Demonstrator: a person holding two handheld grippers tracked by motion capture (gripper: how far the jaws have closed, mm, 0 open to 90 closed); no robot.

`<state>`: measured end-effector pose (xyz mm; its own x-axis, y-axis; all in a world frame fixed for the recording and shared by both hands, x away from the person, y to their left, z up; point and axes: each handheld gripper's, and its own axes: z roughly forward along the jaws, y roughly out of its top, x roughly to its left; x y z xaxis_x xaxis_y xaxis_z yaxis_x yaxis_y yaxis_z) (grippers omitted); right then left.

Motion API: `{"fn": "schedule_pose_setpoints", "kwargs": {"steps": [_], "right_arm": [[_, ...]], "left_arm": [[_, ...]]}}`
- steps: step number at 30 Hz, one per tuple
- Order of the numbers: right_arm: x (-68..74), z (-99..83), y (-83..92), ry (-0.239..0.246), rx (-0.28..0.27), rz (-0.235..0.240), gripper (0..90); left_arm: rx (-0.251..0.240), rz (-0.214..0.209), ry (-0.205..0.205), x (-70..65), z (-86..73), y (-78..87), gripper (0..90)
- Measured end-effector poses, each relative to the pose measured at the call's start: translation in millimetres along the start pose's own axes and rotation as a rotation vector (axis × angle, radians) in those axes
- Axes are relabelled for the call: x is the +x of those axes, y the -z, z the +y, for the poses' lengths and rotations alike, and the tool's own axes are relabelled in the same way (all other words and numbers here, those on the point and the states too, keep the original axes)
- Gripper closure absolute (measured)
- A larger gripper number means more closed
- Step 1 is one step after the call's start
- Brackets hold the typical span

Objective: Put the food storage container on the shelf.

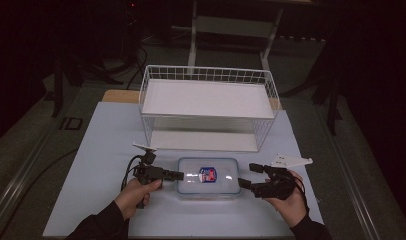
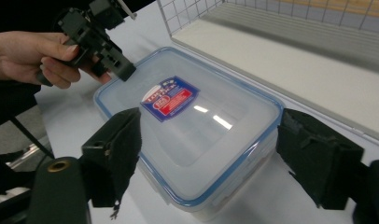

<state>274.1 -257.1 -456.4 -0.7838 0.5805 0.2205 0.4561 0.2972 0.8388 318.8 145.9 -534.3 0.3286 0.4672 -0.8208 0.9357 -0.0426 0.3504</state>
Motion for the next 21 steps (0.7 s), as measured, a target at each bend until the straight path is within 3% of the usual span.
{"fn": "schedule_pose_setpoints", "kwargs": {"steps": [3,8,11,12,13,21], "right_arm": [[-4.6,-3.8,-1.9,-0.037,0.018,0.02,27.3],[-14.9,-10.5,-6.3,-0.078,0.059,-0.013,28.9],[-27.0,-17.0,-13.1,-0.147,0.084,0.019,30.9],[-27.0,-17.0,-13.1,-0.147,0.084,0.019,30.9],[-29.8,-20.0,-17.1,-0.18,0.095,0.047,32.1],[-34.4,-24.4,-25.6,-0.269,0.132,0.116,40.2]], "left_arm": [[-0.003,-0.015,-0.002,0.2,-1.7,1.1,49.5],[0.0,-0.007,-0.056,-7.3,-4.8,3.3,52.7],[-0.001,-0.011,-0.097,-10.7,-8.2,5.8,54.1],[-0.001,-0.011,-0.097,-10.7,-8.2,5.8,54.1],[0.0,-0.008,-0.11,-11.4,-8.8,6.1,54.2],[-0.006,-0.014,-0.154,-15.0,-14.3,8.9,56.0]]}}
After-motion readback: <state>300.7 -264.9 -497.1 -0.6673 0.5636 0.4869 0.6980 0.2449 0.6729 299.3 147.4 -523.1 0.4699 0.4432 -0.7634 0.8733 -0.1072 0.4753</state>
